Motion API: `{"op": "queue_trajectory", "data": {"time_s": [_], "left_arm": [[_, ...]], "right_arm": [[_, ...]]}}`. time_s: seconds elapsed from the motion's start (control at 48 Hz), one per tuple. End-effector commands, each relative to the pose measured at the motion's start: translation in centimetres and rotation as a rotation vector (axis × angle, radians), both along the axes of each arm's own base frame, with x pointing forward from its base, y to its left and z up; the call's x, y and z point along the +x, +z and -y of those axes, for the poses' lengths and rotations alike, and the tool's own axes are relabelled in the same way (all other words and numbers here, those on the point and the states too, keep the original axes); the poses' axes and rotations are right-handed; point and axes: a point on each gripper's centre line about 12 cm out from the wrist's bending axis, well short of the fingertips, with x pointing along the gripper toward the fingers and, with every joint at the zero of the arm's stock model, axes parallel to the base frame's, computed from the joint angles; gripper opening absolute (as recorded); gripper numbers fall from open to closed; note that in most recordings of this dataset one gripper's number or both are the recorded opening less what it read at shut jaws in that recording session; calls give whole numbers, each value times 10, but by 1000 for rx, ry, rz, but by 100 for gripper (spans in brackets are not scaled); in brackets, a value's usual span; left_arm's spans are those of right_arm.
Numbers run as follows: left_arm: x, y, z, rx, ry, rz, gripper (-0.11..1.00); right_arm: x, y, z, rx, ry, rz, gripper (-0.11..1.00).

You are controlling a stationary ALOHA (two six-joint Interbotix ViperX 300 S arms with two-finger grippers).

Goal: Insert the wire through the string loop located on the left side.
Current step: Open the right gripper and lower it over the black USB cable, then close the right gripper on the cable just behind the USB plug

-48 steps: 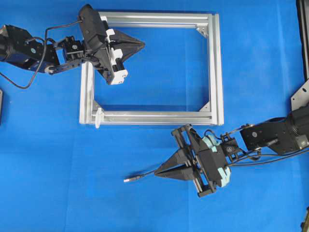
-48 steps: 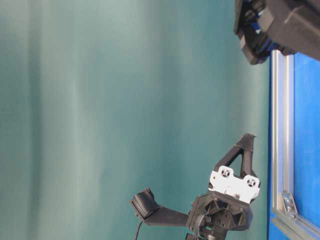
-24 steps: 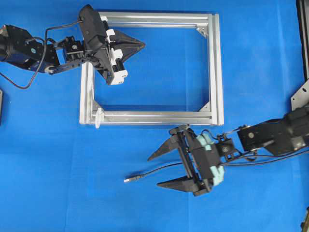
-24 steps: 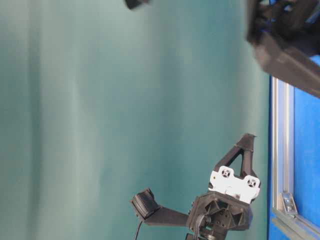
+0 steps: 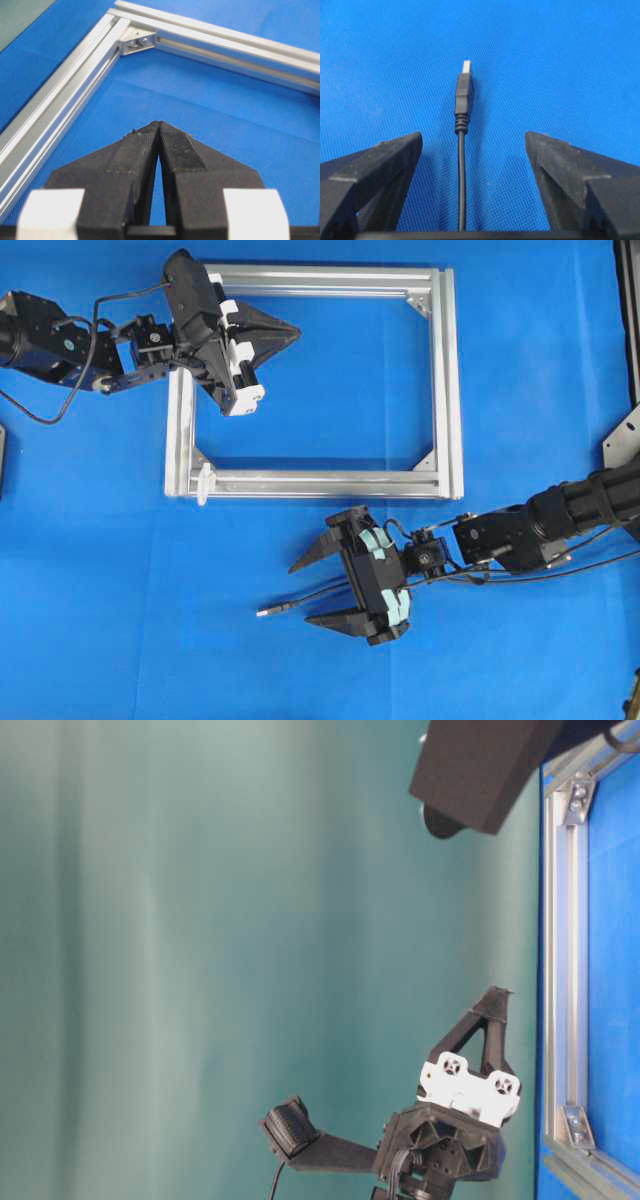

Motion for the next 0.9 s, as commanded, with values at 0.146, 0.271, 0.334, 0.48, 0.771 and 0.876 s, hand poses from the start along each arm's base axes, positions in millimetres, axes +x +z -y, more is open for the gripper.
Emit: {"op": "queue_trajectory", "data": {"time_s": [0.146,0.271,0.334,0.48,0.771,0.876], "left_arm": [[2,16,-1,15,-1,45,0],[2,16,0,15,-2,44,0],[1,16,-1,15,-1,44,0],[1,15,-1,15,-1,42,0],[1,15,-1,14,-1,41,0],[1,15,-1,15,-1,42,0]], "right_arm": [[6,10,-2,14,-2,37,84],[4,10,-3,14,4,41,66],[4,11,-4,13,10,49,46],[2,12,-5,12,20,62,8],[2,11,-5,10,22,58,1],[2,15,-5,13,21,62,1]]}}
